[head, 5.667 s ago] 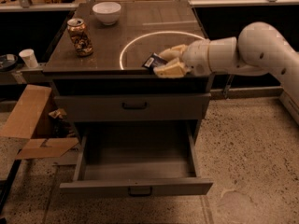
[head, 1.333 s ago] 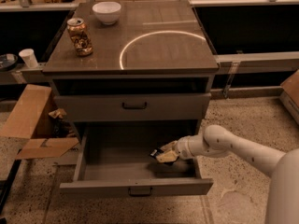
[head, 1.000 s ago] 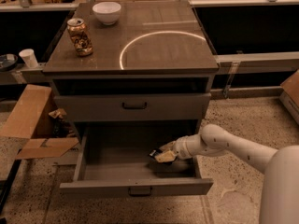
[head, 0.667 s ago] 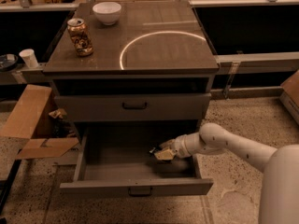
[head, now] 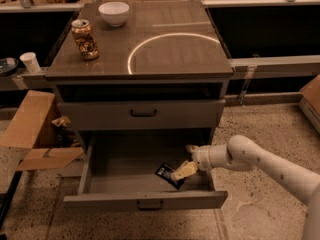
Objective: Place rxbar blueberry into middle drawer
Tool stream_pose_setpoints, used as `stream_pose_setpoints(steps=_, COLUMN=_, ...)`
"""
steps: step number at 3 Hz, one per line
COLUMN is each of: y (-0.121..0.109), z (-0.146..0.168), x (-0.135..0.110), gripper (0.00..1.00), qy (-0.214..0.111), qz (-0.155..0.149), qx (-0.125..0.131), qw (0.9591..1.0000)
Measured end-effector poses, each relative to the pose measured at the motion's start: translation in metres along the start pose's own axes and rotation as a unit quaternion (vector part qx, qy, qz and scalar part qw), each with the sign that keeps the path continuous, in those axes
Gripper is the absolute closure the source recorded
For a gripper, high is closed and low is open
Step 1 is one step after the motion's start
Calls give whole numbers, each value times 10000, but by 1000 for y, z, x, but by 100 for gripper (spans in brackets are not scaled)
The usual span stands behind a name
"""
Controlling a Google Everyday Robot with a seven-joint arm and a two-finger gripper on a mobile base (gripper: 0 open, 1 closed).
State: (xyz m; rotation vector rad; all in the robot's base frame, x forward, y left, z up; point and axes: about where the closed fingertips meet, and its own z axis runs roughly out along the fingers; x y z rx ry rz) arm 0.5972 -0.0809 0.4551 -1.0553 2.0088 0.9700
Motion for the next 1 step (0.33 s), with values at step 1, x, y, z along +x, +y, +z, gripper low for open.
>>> stream_pose_setpoints(steps=1, y=13, z=-57, x=1, gripper=0, qy=-419, qz=113, qx=88, qw=9990)
